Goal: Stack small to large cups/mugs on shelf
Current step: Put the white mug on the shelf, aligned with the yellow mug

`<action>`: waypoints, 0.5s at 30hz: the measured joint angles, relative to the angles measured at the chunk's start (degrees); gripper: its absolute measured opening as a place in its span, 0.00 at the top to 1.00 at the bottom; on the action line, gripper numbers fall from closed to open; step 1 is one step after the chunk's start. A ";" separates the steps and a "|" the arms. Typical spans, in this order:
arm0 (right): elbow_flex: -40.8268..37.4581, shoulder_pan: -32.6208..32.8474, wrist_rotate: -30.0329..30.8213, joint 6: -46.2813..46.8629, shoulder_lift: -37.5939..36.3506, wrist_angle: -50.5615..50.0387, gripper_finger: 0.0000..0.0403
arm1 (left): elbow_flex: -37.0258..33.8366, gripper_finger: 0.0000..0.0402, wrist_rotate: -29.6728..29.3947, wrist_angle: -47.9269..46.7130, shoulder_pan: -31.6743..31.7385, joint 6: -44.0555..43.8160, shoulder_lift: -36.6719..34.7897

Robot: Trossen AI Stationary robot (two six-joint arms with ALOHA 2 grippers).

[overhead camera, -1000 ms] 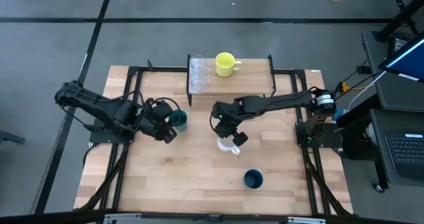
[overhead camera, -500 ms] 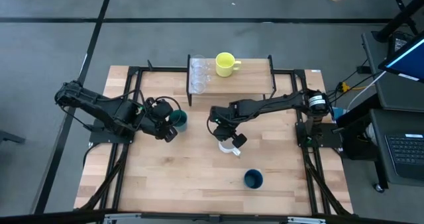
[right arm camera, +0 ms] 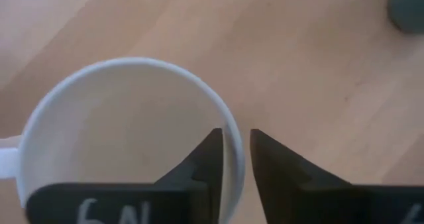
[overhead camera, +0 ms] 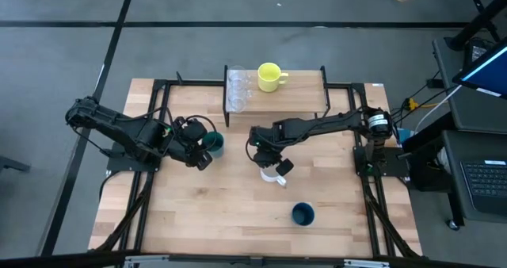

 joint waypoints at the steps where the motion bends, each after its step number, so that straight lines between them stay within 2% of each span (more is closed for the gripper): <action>1: 0.14 0.00 0.50 0.02 0.00 -0.32 0.80 | 0.00 0.61 0.00 0.00 0.00 -0.02 0.00; 9: 3.55 0.00 4.88 0.43 0.00 -4.35 0.65 | 0.00 0.61 0.02 -0.02 0.00 0.00 0.00; 15: 7.85 0.01 4.91 3.51 0.00 -9.13 0.55 | 0.00 0.61 0.02 -0.04 0.00 0.00 0.00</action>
